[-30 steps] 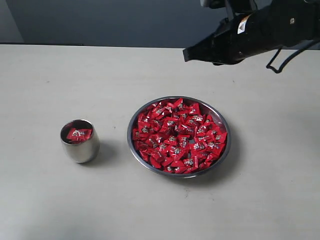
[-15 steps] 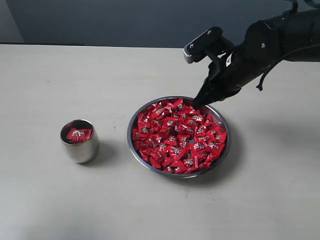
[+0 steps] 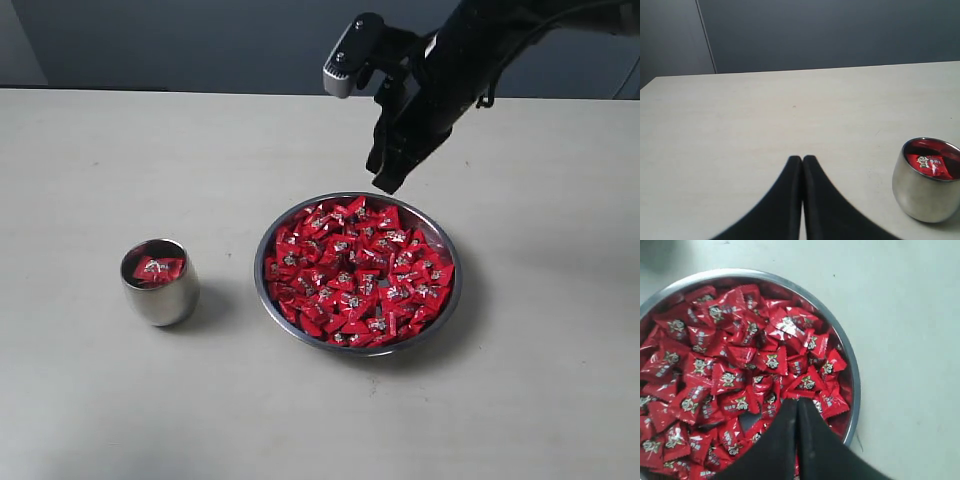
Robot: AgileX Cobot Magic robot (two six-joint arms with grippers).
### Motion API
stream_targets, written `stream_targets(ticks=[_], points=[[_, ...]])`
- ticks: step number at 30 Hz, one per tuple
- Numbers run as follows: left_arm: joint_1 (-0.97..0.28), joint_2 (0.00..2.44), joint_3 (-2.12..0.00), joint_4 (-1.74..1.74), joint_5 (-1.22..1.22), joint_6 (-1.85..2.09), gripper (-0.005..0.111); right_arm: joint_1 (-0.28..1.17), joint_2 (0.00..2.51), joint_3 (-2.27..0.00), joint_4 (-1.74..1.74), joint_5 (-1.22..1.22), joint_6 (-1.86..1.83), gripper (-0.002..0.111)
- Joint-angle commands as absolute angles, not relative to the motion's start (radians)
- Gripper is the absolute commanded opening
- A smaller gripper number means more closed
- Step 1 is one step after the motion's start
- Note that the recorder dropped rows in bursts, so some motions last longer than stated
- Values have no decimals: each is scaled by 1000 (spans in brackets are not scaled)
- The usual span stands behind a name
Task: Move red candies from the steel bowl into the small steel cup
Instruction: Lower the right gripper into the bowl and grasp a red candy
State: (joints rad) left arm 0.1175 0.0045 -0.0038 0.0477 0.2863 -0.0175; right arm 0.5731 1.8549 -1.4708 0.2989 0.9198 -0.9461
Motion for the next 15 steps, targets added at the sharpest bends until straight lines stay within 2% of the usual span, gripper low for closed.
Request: stream_targets(ticks=[1, 6, 15], points=[[118, 0, 0, 45, 284, -19, 0, 570, 1914, -1569, 314, 1068, -983, -1], [118, 0, 0, 45, 284, -19, 0, 574, 1991, -1613, 321, 1134, -983, -1], [118, 0, 0, 45, 284, -19, 0, 635, 2071, -1613, 265, 1058, -854, -1]])
